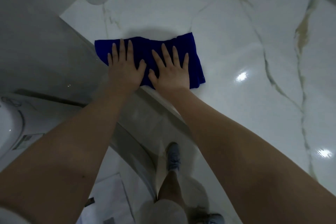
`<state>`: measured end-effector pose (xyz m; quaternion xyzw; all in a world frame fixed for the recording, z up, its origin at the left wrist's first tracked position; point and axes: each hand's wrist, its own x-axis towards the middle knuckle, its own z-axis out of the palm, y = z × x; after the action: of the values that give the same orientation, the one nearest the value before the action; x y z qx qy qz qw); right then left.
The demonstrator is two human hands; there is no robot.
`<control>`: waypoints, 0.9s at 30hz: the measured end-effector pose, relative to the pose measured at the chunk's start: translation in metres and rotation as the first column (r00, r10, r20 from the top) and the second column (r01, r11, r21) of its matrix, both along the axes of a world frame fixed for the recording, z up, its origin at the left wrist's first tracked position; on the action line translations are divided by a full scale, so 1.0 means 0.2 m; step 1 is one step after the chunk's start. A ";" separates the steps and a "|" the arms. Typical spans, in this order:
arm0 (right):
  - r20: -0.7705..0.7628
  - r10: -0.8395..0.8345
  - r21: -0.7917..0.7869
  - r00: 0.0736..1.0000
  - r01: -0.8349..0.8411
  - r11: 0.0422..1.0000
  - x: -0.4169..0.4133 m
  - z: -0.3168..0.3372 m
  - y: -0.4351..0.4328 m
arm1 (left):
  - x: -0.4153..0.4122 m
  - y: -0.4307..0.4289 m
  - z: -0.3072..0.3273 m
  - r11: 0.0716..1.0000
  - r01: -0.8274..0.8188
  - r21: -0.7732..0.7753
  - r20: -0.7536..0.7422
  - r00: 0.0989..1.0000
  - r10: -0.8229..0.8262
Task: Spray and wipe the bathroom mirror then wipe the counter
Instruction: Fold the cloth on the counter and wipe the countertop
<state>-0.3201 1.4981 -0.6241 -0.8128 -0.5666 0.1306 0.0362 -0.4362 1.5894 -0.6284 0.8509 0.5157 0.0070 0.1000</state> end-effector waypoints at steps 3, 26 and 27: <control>-0.008 -0.019 0.019 1.000 0.019 1.000 0.01 0.01 -0.18 | 0.03 -0.16 0.00 1.000 0.011 -0.018 -0.020 1.000 -0.011; -0.044 -0.546 -0.073 0.836 0.543 0.837 0.49 0.04 -2.70 | 0.82 -2.39 0.05 0.808 0.588 -0.040 -0.129 0.799 -0.587; -0.040 -0.567 -0.079 0.822 0.563 0.822 0.51 0.03 -2.80 | 0.84 -2.48 0.05 0.789 0.612 -0.045 -0.127 0.780 -0.612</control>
<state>-0.2179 0.9377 -0.6178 -0.9405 -0.2944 0.1570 0.0648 -0.2682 1.0939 -0.6178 0.9705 0.2171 -0.0837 0.0626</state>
